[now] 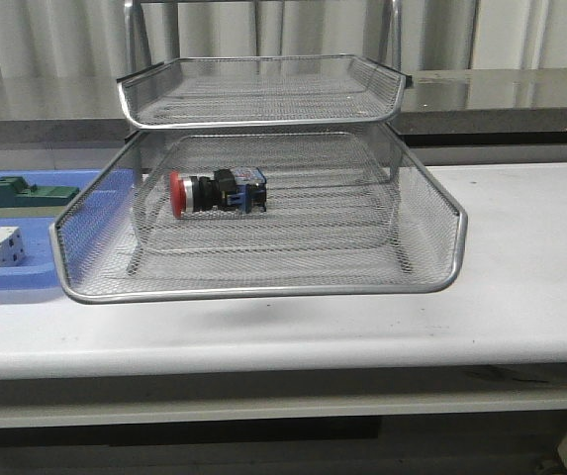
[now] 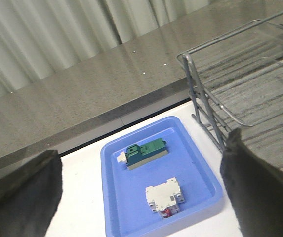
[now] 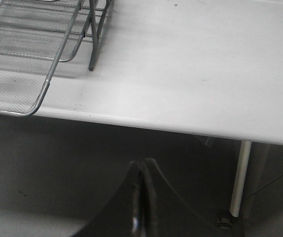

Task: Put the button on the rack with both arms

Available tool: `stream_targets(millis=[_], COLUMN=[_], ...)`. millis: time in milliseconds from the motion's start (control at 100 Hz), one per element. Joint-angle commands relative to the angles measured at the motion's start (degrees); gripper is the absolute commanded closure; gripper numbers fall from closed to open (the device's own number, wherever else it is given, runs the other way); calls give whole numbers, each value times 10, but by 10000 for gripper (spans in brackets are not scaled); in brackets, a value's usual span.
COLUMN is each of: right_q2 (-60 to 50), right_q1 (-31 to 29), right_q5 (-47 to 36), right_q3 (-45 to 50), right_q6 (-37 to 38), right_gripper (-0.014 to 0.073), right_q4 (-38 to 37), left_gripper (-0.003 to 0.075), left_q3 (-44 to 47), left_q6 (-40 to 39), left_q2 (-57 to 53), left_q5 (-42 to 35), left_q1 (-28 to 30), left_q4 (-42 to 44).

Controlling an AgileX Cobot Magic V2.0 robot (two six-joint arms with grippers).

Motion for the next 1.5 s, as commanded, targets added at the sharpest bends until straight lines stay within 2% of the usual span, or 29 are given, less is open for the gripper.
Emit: stream_targets(millis=[0,280,620,810,1110,1230,1490], right_q2=[5,5,5,5,5,5,5], right_q1=[-2,-2,-2,-2,-2,-2,-2], right_q5=[-38,-38,-38,-38,-38,-38,-38], right_q3=[-17,-17,-17,-17,-17,-17,-17], right_q6=[-5,-5,-5,-5,-5,-5,-5], right_gripper=[664,664,664,664,664,664,664], right_q4=[-6,-6,-6,-6,-6,-6,-6], left_gripper=[103,103,103,103,112,217,599], left_q3=[19,195,325,350,354,354,354], left_q6=[5,5,0,0,0,0,0], left_q2=[-8,-88,-171,-211,-212,-212,-212], left_q5=[-91,-240,-318,-338,-340,-350,-352], left_q1=[21,22,22,22,22,22,22], left_q4=[-24,-48,-77,-89,-109,-109,-120])
